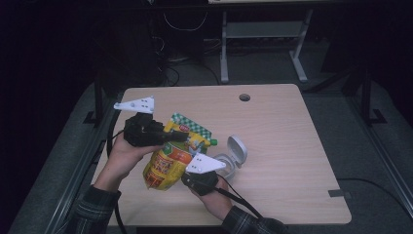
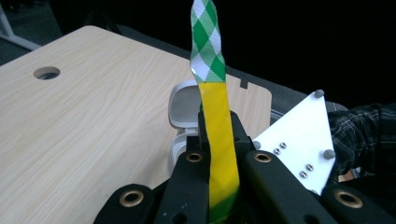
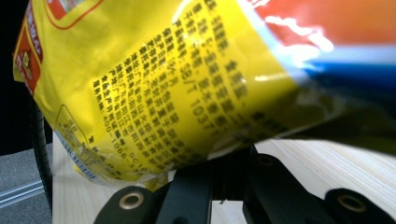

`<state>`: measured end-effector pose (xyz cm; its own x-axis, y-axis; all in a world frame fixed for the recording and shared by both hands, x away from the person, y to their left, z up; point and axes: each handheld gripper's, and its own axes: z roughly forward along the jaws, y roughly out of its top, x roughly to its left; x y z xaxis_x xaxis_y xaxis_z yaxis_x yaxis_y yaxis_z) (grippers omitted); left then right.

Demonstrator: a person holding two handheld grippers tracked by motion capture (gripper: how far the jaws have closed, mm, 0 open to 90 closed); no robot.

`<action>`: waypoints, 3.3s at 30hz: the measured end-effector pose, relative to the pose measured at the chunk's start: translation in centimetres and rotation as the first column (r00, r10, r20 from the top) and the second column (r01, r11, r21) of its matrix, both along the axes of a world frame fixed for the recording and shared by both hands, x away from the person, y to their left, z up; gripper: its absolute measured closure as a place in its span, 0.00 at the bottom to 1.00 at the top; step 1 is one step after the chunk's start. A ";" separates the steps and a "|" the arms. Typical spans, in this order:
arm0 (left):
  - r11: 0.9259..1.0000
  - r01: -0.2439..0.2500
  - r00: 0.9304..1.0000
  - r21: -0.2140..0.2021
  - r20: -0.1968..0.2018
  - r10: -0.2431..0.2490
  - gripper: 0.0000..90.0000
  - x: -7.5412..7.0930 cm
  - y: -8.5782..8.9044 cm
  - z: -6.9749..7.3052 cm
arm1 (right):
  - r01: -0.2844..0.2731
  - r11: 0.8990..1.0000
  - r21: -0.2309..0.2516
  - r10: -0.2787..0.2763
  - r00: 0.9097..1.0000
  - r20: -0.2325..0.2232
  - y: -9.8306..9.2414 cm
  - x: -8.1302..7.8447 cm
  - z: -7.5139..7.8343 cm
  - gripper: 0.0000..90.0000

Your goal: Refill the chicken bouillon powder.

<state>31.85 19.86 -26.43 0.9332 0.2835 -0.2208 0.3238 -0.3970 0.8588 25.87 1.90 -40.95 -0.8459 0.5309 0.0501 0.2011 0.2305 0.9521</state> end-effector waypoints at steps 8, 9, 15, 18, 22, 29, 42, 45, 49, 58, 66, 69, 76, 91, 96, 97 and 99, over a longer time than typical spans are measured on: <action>1.000 0.003 1.000 0.018 -0.024 -0.002 1.00 0.6 -0.8 -0.4 | -0.020 1.000 0.005 0.019 1.000 0.006 0.2 -0.4 -0.3 1.00; 1.000 0.003 1.000 0.020 -0.024 -0.003 1.00 0.6 -0.9 -0.4 | -0.017 1.000 0.010 0.017 1.000 0.008 0.2 -0.4 -0.3 1.00; 0.999 0.001 0.999 0.035 -0.039 0.001 1.00 0.9 -1.4 -0.7 | -0.013 1.000 0.023 0.013 1.000 0.004 0.2 -0.5 -0.6 1.00; 0.999 0.001 0.999 0.042 -0.045 0.001 1.00 1.1 -1.5 -0.8 | -0.016 0.999 0.028 0.016 1.000 0.001 0.3 -0.5 -0.7 1.00; 0.998 0.003 0.999 0.071 -0.053 0.000 1.00 1.3 -2.0 -1.0 | -0.017 0.999 0.035 0.017 1.000 0.000 0.4 -0.7 -0.9 1.00; 0.995 -0.003 0.997 0.103 -0.070 0.010 1.00 1.7 -2.8 -1.4 | -0.009 0.999 0.044 0.009 1.000 0.001 0.3 -1.0 -1.3 1.00; 0.993 0.005 0.995 0.120 -0.098 0.006 1.00 2.3 -3.4 -1.9 | -0.005 0.999 0.042 0.004 1.000 0.010 0.4 -1.2 -1.5 1.00; 0.991 0.008 0.995 0.130 -0.105 0.006 1.00 2.3 -3.7 -2.0 | -0.007 0.999 0.046 0.007 1.000 0.011 0.4 -1.2 -1.6 1.00; 0.991 0.010 0.994 0.136 -0.108 0.004 1.00 2.5 -3.8 -2.1 | -0.011 0.999 0.047 0.010 1.000 0.008 0.4 -1.2 -1.6 1.00; 0.985 0.010 0.993 0.173 -0.114 0.010 1.00 2.6 -4.3 -2.0 | -0.019 0.998 0.053 0.019 1.000 0.011 0.4 -1.3 -1.6 1.00; 0.980 0.008 0.990 0.199 -0.140 0.020 1.00 3.2 -4.6 -2.4 | -0.022 0.998 0.062 0.022 1.000 0.008 0.4 -1.4 -1.7 1.00; 0.978 0.006 0.990 0.207 -0.137 0.023 1.00 3.2 -4.9 -2.4 | -0.022 0.998 0.066 0.022 1.000 0.007 0.4 -1.4 -1.6 1.00; 0.973 -0.005 0.988 0.229 -0.150 0.040 1.00 3.4 -5.6 -2.5 | -0.031 0.997 0.074 0.031 1.000 0.004 0.2 -1.2 -1.6 1.00; 0.952 -0.012 0.986 0.305 -0.153 0.062 1.00 3.6 -6.7 -2.7 | -0.048 0.995 0.086 0.048 0.999 -0.002 -0.1 -1.1 -1.7 1.00; 0.940 -0.008 0.987 0.342 -0.148 0.063 1.00 3.7 -7.2 -2.8 | -0.051 0.995 0.083 0.051 0.999 0.006 0.0 -1.2 -1.7 1.00; 0.940 -0.008 0.987 0.340 -0.148 0.062 1.00 3.7 -7.3 -2.8 | -0.049 0.995 0.083 0.049 0.999 0.006 0.0 -1.2 -1.7 1.00; 0.942 -0.012 0.986 0.336 -0.154 0.067 1.00 3.8 -7.3 -2.8 | -0.050 0.995 0.084 0.050 0.999 0.006 -0.1 -1.2 -1.7 1.00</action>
<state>35.63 12.57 -29.21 0.8794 0.4027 -0.2539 0.4681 -0.6348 0.6147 24.66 1.81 -42.63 -0.8715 0.4821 0.0898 0.1878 0.1589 0.9693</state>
